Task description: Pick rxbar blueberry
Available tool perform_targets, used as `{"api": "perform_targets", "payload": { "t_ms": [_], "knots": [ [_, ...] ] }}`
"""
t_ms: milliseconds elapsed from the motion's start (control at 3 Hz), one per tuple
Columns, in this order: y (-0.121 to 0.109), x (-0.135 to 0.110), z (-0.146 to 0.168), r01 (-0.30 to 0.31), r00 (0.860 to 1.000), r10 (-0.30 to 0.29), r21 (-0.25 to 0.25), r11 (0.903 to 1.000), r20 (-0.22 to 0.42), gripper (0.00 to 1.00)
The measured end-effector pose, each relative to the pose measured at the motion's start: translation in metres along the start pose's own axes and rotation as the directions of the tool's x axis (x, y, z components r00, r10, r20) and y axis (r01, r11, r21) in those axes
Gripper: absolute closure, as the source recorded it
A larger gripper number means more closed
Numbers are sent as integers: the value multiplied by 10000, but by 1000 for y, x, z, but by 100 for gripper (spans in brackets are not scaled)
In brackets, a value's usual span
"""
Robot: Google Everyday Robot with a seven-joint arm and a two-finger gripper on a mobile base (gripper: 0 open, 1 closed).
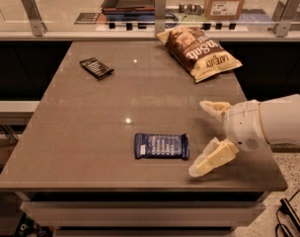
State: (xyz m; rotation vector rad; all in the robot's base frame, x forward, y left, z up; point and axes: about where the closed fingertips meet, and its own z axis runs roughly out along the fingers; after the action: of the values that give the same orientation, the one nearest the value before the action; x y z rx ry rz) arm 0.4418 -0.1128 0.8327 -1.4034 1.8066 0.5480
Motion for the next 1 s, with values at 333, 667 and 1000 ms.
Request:
{"api": "perform_targets", "payload": {
  "t_ms": [333,667,1000],
  "knots": [
    [0,-4,16,13,9993,-2,-290,9996,371,0],
    [1,-7,27,40,9985,-14,-467,9989,553,0],
    [4,-11,41,140,9979,-87,-822,9965,646,0]
  ]
}}
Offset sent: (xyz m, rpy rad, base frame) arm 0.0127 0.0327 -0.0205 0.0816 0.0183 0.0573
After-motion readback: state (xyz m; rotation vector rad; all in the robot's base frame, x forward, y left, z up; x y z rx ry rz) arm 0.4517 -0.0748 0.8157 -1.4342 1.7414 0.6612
